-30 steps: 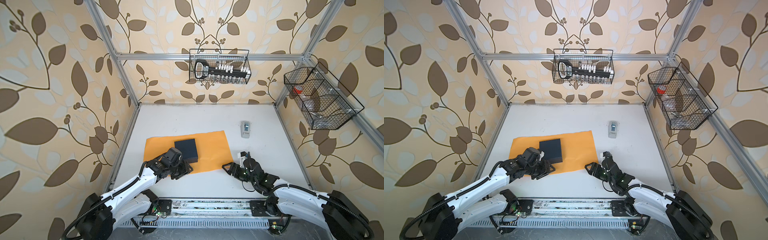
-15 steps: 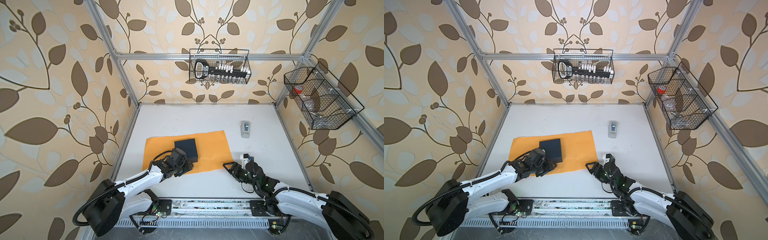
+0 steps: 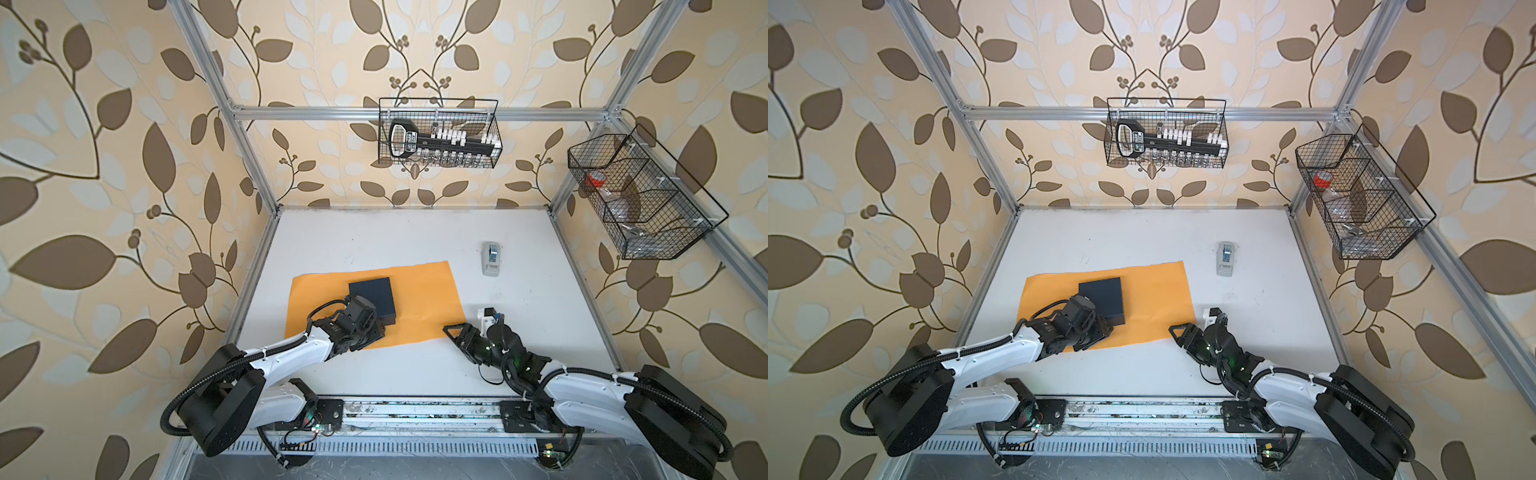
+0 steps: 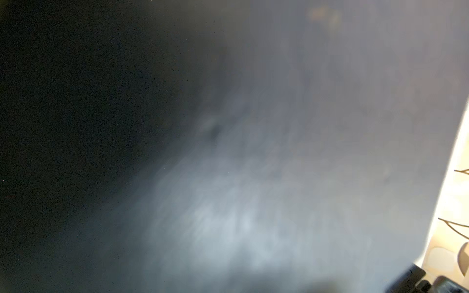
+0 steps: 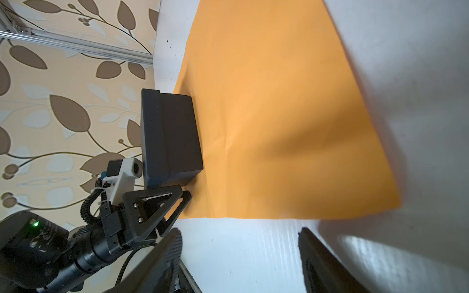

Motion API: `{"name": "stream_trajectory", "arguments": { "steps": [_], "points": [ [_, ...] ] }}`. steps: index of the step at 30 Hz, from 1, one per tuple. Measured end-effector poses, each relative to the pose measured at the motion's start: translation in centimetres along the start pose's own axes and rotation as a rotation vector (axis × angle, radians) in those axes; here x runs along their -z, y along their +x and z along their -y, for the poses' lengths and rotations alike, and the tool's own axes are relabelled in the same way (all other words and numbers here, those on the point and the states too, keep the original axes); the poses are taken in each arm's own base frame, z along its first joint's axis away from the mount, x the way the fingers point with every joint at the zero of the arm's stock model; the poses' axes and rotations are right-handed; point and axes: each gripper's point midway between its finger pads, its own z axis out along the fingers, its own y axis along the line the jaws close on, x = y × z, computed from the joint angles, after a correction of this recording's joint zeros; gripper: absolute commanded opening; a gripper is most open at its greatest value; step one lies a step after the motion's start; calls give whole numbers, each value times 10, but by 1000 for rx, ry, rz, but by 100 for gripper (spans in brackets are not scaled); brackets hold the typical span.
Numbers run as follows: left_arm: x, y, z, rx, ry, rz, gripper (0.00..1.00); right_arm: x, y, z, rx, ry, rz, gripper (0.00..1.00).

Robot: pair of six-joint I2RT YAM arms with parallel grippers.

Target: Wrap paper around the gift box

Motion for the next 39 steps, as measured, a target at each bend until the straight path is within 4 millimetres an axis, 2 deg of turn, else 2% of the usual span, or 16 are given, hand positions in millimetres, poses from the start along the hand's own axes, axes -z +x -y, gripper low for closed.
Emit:
{"name": "stream_trajectory", "arguments": {
  "steps": [19,25,28,34,39],
  "points": [
    [-7,-13,0,2,-47,43,52,0,-1,-5,3,-19,9,71],
    [-2,-15,-11,7,-99,61,54,0,-3,-4,3,-17,16,71],
    [6,-15,-14,7,-109,69,58,0,-3,-4,3,-15,20,72],
    [23,-20,-5,0,-61,97,69,0,-5,-3,4,-11,25,76],
    [35,-15,-7,-27,-57,83,82,0,-13,0,-7,-2,49,76]
  ]
}}
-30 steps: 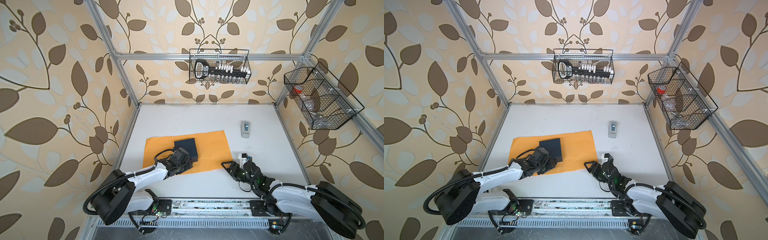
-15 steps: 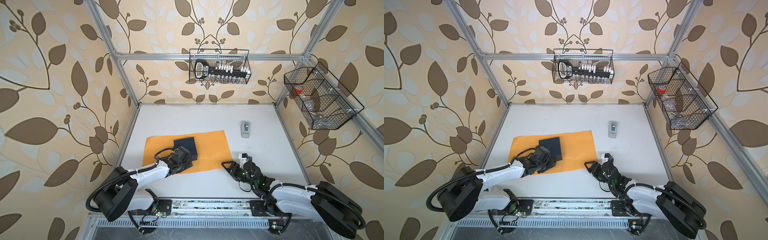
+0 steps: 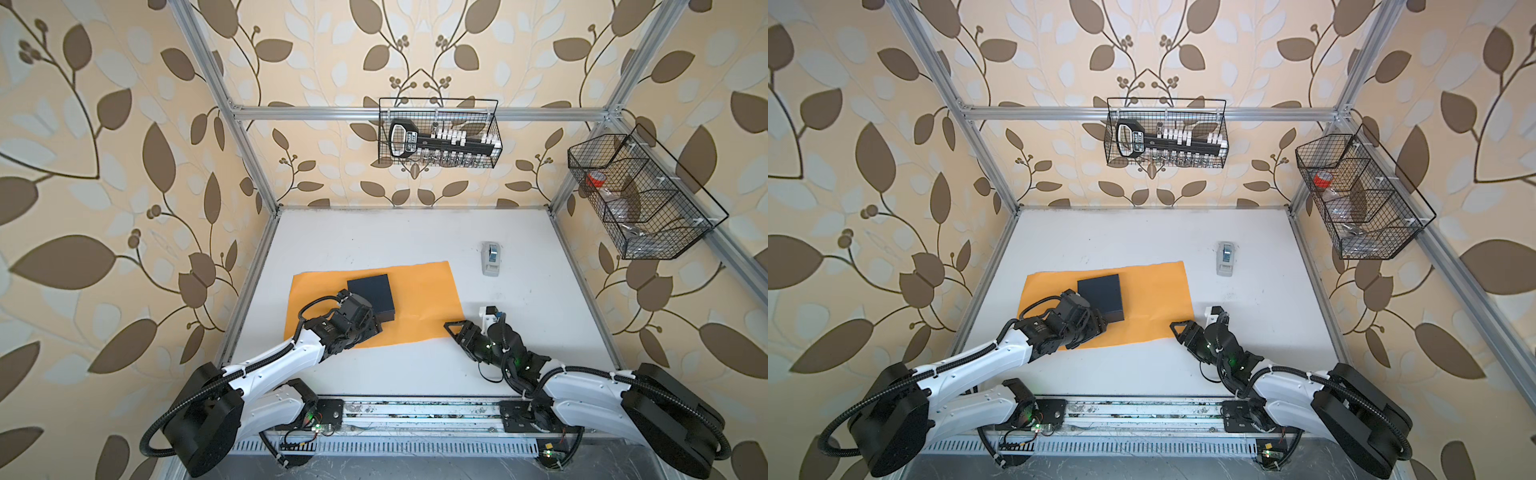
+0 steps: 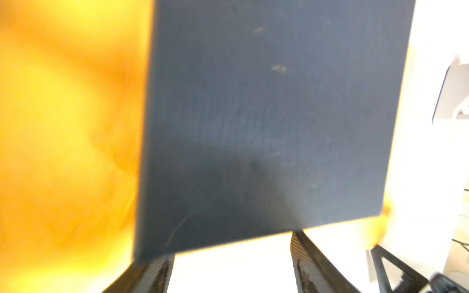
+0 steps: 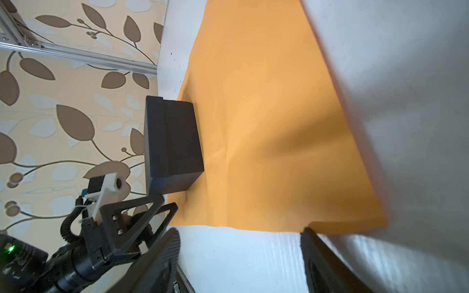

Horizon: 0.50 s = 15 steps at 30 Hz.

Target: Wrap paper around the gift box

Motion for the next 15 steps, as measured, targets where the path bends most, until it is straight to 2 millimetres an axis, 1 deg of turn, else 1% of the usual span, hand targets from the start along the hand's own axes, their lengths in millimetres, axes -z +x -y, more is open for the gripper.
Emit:
{"name": "stream_trajectory", "arguments": {
  "steps": [3,5,7,9,12,15],
  "points": [
    [18,-3,1,-27,5,10,90,0,-5,2,-4,6,16,75],
    [33,-11,9,-48,28,37,95,0,-8,4,-4,16,22,75],
    [48,-23,19,-68,53,75,99,2,-9,10,2,44,25,81],
    [61,-37,27,-79,71,111,99,6,-13,14,20,74,34,88],
    [65,-57,24,-66,56,137,99,14,-31,10,34,95,83,91],
    [56,-72,8,-36,8,126,99,21,-46,8,45,108,125,91]
  ]
}}
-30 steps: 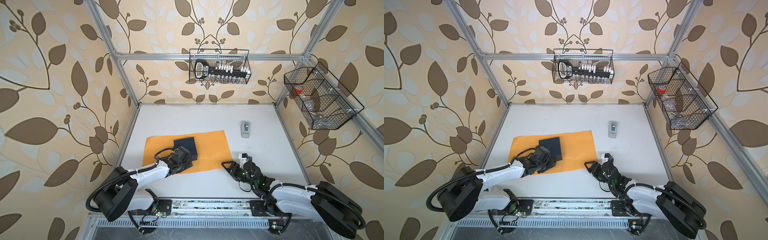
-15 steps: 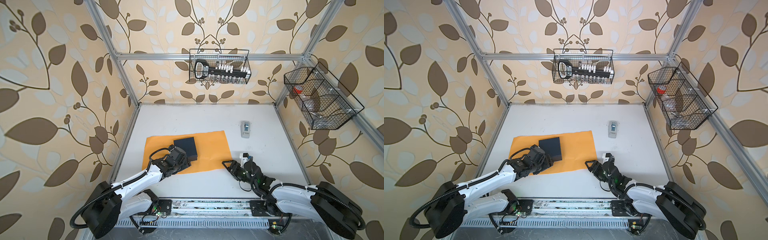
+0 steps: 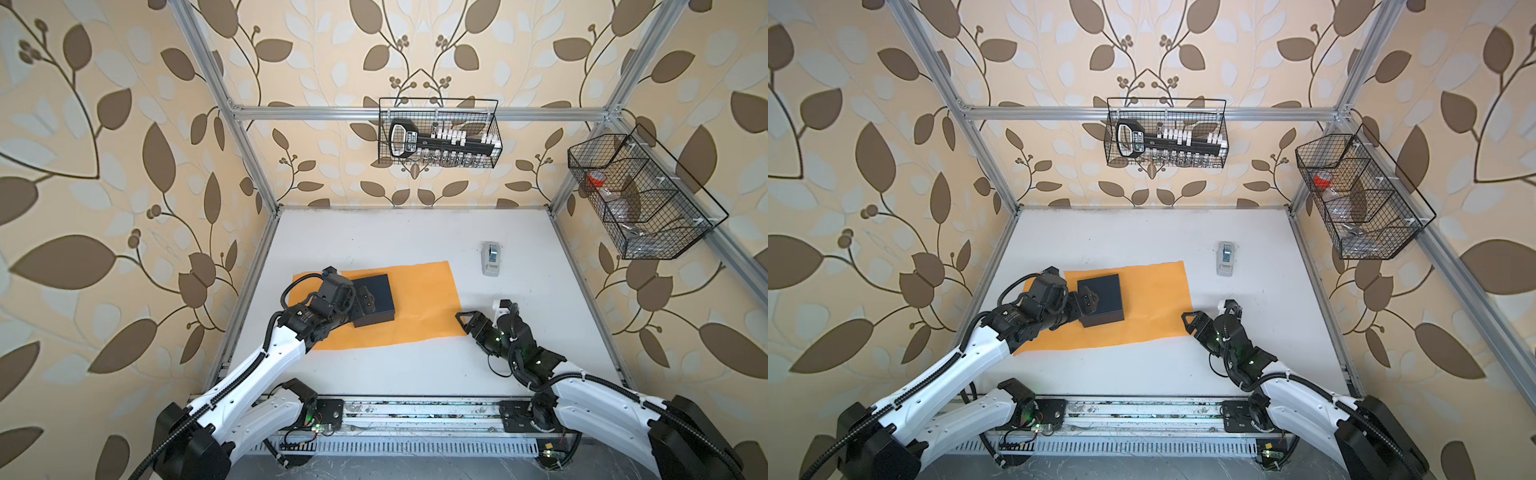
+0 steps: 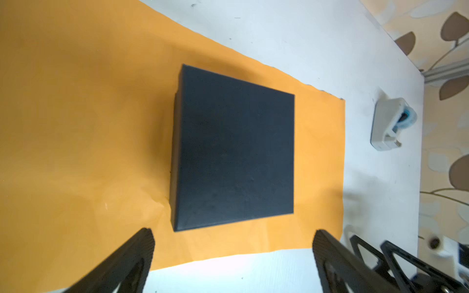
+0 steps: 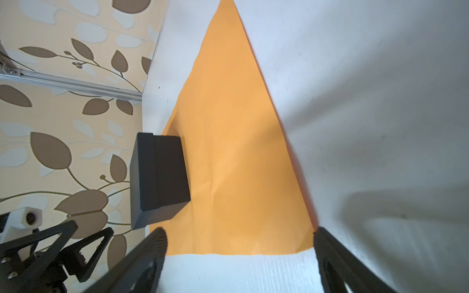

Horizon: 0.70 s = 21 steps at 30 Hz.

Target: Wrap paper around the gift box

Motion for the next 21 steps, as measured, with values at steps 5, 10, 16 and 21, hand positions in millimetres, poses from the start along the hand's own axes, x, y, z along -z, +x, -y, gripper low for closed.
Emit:
{"name": "stream_trajectory", "arguments": {
  "steps": [5,10,16,21],
  "points": [
    [-13,-13,-19,32,-40,-37,99,-6,4,19,23,93,-32,90],
    [-25,-22,-25,60,-25,-65,99,-18,6,16,43,114,-61,86],
    [-45,-21,-29,83,-11,-118,98,-34,6,6,90,104,-85,83],
    [-62,-15,-30,82,-3,-178,96,-53,1,-2,177,88,-132,77]
  ]
}}
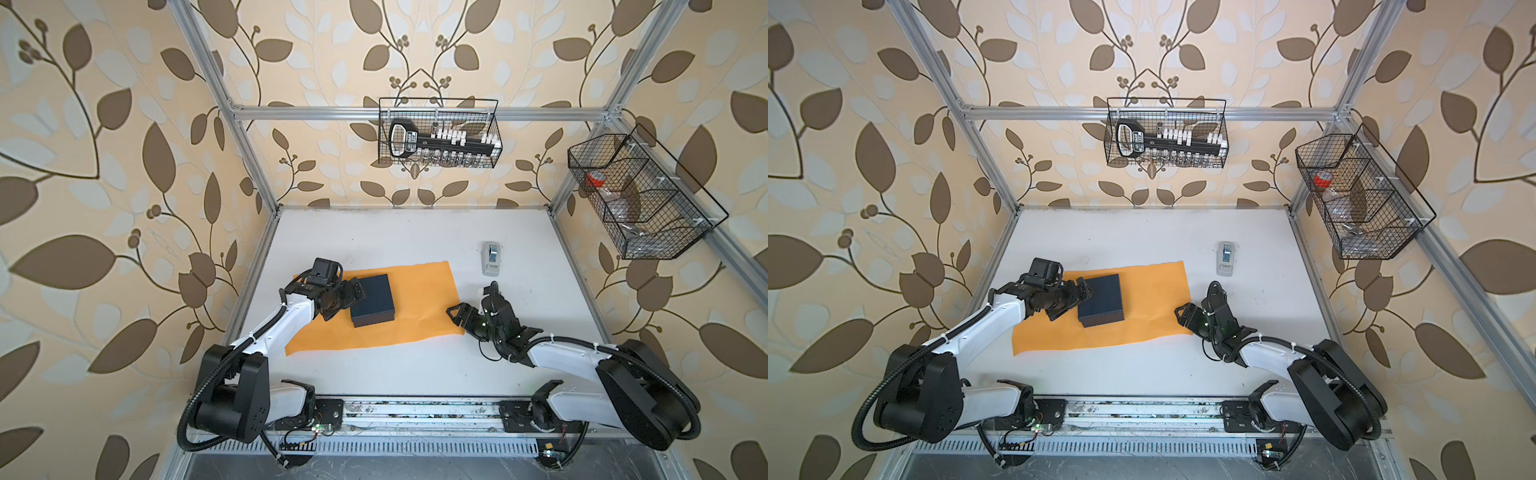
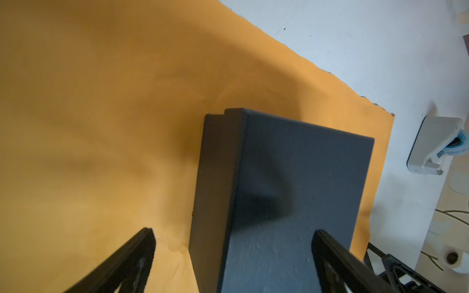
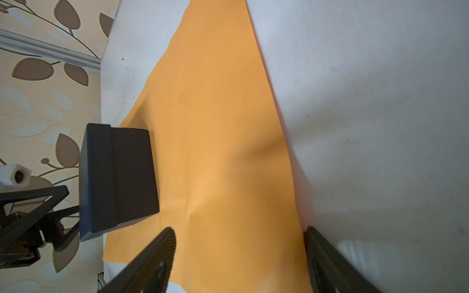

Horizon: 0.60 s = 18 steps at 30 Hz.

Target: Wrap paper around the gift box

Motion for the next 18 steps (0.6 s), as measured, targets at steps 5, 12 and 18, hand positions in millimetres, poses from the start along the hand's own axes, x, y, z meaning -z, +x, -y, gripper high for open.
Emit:
{"name": "stream_trajectory", "arguments": {
  "steps": [5,12,18],
  "points": [
    [-11,-1,2,-15,17,-24,95,-12,-3,-7,95,-35,-58,74],
    [-16,-11,8,-21,42,-24,93,-14,-7,-20,162,-103,-112,66],
    [-24,-13,12,-32,55,-44,91,-16,-24,-43,206,-159,-106,49]
  ]
}}
